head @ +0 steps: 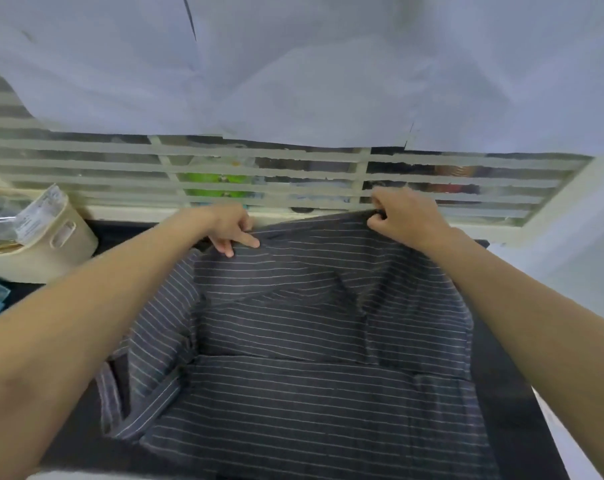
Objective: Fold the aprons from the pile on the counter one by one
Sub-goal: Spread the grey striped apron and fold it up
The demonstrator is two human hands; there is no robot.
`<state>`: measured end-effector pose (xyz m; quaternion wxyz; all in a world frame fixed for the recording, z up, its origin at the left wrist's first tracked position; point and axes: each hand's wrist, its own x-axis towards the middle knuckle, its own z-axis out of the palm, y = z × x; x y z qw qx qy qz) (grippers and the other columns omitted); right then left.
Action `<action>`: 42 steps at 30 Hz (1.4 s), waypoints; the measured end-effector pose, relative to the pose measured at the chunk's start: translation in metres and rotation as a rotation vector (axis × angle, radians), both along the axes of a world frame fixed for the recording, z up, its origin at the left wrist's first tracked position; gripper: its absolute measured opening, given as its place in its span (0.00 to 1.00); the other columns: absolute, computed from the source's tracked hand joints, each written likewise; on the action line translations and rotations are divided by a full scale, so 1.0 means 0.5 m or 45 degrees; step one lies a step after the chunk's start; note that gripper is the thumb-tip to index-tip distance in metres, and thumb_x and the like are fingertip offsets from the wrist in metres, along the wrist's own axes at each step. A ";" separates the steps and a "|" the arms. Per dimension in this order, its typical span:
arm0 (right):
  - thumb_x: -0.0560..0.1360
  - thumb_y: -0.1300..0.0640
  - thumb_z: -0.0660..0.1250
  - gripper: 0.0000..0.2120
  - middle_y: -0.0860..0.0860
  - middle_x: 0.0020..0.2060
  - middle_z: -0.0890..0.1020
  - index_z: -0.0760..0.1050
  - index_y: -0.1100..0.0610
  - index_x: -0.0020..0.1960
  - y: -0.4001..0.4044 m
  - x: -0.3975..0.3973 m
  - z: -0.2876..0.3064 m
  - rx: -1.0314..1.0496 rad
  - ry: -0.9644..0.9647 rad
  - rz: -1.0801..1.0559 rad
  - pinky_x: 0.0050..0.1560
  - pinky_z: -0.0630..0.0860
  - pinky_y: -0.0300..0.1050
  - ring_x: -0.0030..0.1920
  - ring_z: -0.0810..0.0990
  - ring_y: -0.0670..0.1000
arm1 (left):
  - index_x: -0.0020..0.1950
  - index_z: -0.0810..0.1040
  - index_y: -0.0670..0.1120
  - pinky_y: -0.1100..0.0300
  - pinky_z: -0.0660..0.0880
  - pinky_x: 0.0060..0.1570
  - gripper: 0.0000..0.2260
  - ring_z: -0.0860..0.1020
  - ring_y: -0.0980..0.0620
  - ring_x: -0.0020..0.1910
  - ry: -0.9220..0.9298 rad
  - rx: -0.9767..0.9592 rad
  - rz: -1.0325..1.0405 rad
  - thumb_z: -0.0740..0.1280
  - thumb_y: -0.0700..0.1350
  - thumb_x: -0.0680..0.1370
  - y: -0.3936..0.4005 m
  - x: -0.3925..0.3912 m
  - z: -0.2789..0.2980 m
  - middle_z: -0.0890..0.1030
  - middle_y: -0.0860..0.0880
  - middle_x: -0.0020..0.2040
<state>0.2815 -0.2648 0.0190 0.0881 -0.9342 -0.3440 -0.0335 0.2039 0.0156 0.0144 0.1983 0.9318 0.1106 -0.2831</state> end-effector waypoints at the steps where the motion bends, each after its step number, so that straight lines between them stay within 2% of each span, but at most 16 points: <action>1: 0.77 0.55 0.62 0.06 0.49 0.32 0.71 0.66 0.55 0.45 0.002 -0.006 0.009 -0.019 -0.075 -0.004 0.35 0.71 0.43 0.32 0.71 0.50 | 0.43 0.74 0.43 0.61 0.73 0.34 0.11 0.78 0.55 0.28 -0.139 0.169 -0.030 0.65 0.50 0.78 0.008 -0.005 0.020 0.78 0.50 0.32; 4: 0.79 0.54 0.59 0.10 0.50 0.33 0.72 0.70 0.58 0.57 0.013 -0.018 0.042 -0.058 -0.256 -0.013 0.31 0.67 0.41 0.31 0.70 0.49 | 0.51 0.76 0.43 0.56 0.71 0.38 0.10 0.80 0.47 0.42 -0.626 0.767 -0.197 0.63 0.50 0.79 0.005 -0.029 0.051 0.81 0.46 0.43; 7: 0.81 0.51 0.54 0.13 0.50 0.32 0.71 0.69 0.59 0.58 0.010 -0.028 0.070 -0.179 -0.361 -0.059 0.29 0.61 0.42 0.31 0.70 0.51 | 0.53 0.75 0.46 0.56 0.72 0.41 0.08 0.79 0.45 0.47 -0.725 0.831 -0.352 0.64 0.48 0.77 -0.004 -0.074 0.046 0.80 0.46 0.47; 10: 0.82 0.46 0.52 0.18 0.54 0.41 0.79 0.73 0.57 0.56 -0.008 -0.037 0.089 -0.337 -0.399 -0.025 0.34 0.67 0.44 0.40 0.79 0.55 | 0.48 0.75 0.46 0.65 0.71 0.34 0.06 0.76 0.50 0.38 -0.179 0.310 -0.439 0.67 0.48 0.75 -0.005 -0.119 0.020 0.80 0.47 0.42; 13: 0.81 0.44 0.51 0.20 0.52 0.38 0.78 0.75 0.57 0.52 0.001 -0.044 0.099 -0.418 -0.456 -0.081 0.35 0.68 0.44 0.40 0.79 0.54 | 0.56 0.73 0.47 0.67 0.75 0.35 0.14 0.79 0.54 0.35 0.500 -0.175 -0.241 0.70 0.50 0.74 -0.033 -0.157 0.016 0.81 0.46 0.46; 15: 0.82 0.47 0.53 0.19 0.53 0.39 0.78 0.76 0.59 0.53 0.016 -0.050 0.103 -0.405 -0.461 -0.132 0.36 0.68 0.43 0.39 0.79 0.54 | 0.63 0.69 0.49 0.64 0.78 0.43 0.20 0.82 0.53 0.41 0.777 -0.140 -0.229 0.71 0.50 0.74 -0.052 -0.167 0.022 0.81 0.48 0.53; 18: 0.82 0.51 0.56 0.15 0.56 0.47 0.81 0.76 0.60 0.56 0.029 -0.061 0.106 -0.363 -0.451 -0.189 0.38 0.67 0.44 0.46 0.81 0.56 | 0.73 0.61 0.49 0.57 0.76 0.55 0.30 0.81 0.47 0.54 0.942 0.289 -0.372 0.69 0.53 0.75 -0.073 -0.171 0.033 0.74 0.43 0.67; 21: 0.81 0.57 0.60 0.10 0.55 0.45 0.81 0.78 0.60 0.53 0.032 -0.063 0.101 -0.365 -0.487 -0.257 0.37 0.68 0.44 0.43 0.80 0.55 | 0.71 0.66 0.47 0.54 0.72 0.58 0.24 0.74 0.46 0.63 0.659 1.114 -0.809 0.64 0.55 0.78 -0.094 -0.177 0.059 0.72 0.48 0.66; 23: 0.80 0.58 0.60 0.09 0.54 0.41 0.81 0.77 0.61 0.48 0.025 -0.055 0.105 -0.319 -0.492 -0.283 0.35 0.69 0.44 0.38 0.77 0.54 | 0.66 0.73 0.46 0.56 0.72 0.54 0.17 0.75 0.48 0.60 0.347 1.273 -0.792 0.60 0.52 0.80 -0.084 -0.173 0.075 0.75 0.50 0.62; 26: 0.80 0.51 0.58 0.13 0.52 0.37 0.77 0.74 0.59 0.45 -0.008 -0.047 0.117 -0.306 -0.440 -0.256 0.35 0.68 0.44 0.36 0.71 0.52 | 0.58 0.78 0.46 0.59 0.73 0.48 0.12 0.78 0.50 0.53 -0.146 1.372 -0.431 0.57 0.43 0.82 -0.017 -0.156 0.107 0.79 0.51 0.54; 29: 0.78 0.39 0.58 0.20 0.48 0.32 0.72 0.72 0.56 0.42 -0.034 -0.050 0.125 -0.509 -0.277 -0.267 0.36 0.71 0.43 0.37 0.75 0.52 | 0.52 0.80 0.48 0.62 0.68 0.31 0.17 0.73 0.54 0.35 -0.318 1.333 -0.103 0.53 0.52 0.82 0.056 -0.146 0.133 0.77 0.53 0.41; 32: 0.76 0.44 0.63 0.15 0.50 0.37 0.72 0.74 0.56 0.49 -0.032 -0.056 0.129 -0.672 -0.116 -0.303 0.39 0.72 0.44 0.42 0.76 0.53 | 0.40 0.75 0.47 0.63 0.59 0.28 0.24 0.66 0.54 0.28 -0.286 1.281 0.030 0.49 0.61 0.81 0.072 -0.136 0.151 0.70 0.52 0.32; 35: 0.77 0.59 0.62 0.04 0.55 0.46 0.78 0.73 0.58 0.50 -0.025 -0.065 0.133 -0.507 -0.134 -0.399 0.40 0.73 0.47 0.44 0.76 0.57 | 0.35 0.72 0.45 0.63 0.60 0.31 0.17 0.67 0.53 0.30 -0.439 1.240 0.041 0.56 0.49 0.82 0.064 -0.124 0.183 0.69 0.52 0.31; 37: 0.78 0.63 0.59 0.08 0.59 0.48 0.79 0.70 0.61 0.57 -0.019 -0.070 0.137 -0.301 -0.258 -0.442 0.37 0.68 0.47 0.46 0.77 0.60 | 0.38 0.74 0.44 0.61 0.62 0.34 0.11 0.68 0.50 0.31 -0.655 1.222 0.056 0.59 0.38 0.79 0.064 -0.119 0.204 0.72 0.49 0.32; 39: 0.78 0.62 0.60 0.07 0.58 0.47 0.79 0.69 0.58 0.56 -0.016 -0.079 0.129 -0.211 -0.319 -0.354 0.37 0.66 0.46 0.43 0.77 0.58 | 0.41 0.77 0.43 0.60 0.62 0.33 0.11 0.69 0.47 0.34 -0.838 1.144 -0.022 0.58 0.39 0.80 0.056 -0.132 0.204 0.74 0.47 0.34; 42: 0.78 0.60 0.61 0.05 0.52 0.47 0.78 0.67 0.52 0.47 -0.031 -0.104 0.068 -0.482 -0.052 -0.135 0.43 0.74 0.43 0.44 0.76 0.52 | 0.47 0.77 0.43 0.57 0.71 0.37 0.17 0.76 0.46 0.39 -0.673 0.952 -0.502 0.52 0.49 0.82 0.020 -0.176 0.130 0.77 0.46 0.40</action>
